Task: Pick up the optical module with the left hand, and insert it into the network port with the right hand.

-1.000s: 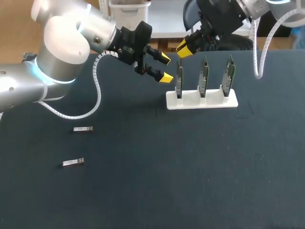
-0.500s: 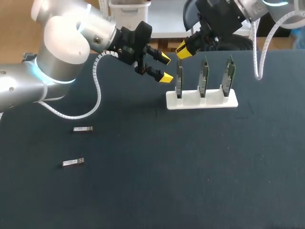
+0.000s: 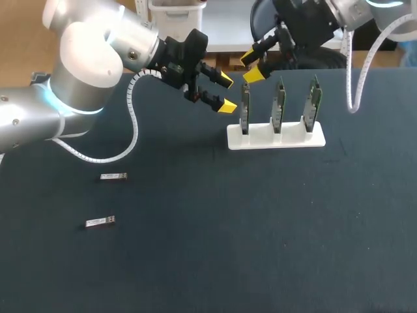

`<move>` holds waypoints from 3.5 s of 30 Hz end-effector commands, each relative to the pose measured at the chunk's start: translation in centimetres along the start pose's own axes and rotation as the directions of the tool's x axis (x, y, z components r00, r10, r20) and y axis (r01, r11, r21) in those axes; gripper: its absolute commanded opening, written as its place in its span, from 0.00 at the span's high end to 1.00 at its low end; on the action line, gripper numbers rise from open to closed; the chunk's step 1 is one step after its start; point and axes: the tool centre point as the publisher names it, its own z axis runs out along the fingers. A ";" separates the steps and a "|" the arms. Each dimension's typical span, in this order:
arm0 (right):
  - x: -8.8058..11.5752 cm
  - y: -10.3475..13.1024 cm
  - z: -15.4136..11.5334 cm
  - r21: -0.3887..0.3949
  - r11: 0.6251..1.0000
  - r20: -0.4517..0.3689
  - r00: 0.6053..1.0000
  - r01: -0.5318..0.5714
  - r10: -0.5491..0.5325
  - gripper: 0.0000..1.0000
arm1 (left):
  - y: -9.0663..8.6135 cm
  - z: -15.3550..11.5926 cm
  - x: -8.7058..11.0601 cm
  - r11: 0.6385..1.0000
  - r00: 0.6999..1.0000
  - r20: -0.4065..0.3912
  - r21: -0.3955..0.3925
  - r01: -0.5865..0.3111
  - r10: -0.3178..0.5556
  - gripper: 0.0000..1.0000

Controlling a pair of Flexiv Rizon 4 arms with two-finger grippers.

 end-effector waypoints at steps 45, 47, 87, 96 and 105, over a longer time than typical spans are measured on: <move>1.8 -1.3 1.3 -0.020 0.999 -0.046 0.998 -0.046 0.045 1.00 | -0.1 0.0 0.0 1.000 1.000 -0.003 -0.003 0.001 -0.001 0.00; 1.9 -1.3 1.4 -0.023 0.999 -0.048 0.998 -0.047 0.046 1.00 | -0.1 0.0 0.0 1.000 1.000 -0.003 -0.003 0.001 -0.001 0.00; 3.3 -1.4 2.6 -0.034 0.993 -0.049 0.993 -0.109 0.108 1.00 | -0.1 0.0 0.0 1.000 1.000 -0.003 -0.003 0.001 -0.001 0.00; 1.1 -0.8 0.7 -0.041 0.997 0.026 0.998 -0.063 0.064 1.00 | -0.1 0.0 0.0 1.000 1.000 -0.003 -0.003 0.001 -0.001 0.00; 0.5 -0.3 -2.0 -0.006 1.000 0.058 0.998 -0.027 0.027 1.00 | -0.1 0.0 0.0 1.000 1.000 -0.003 -0.003 0.001 -0.001 0.00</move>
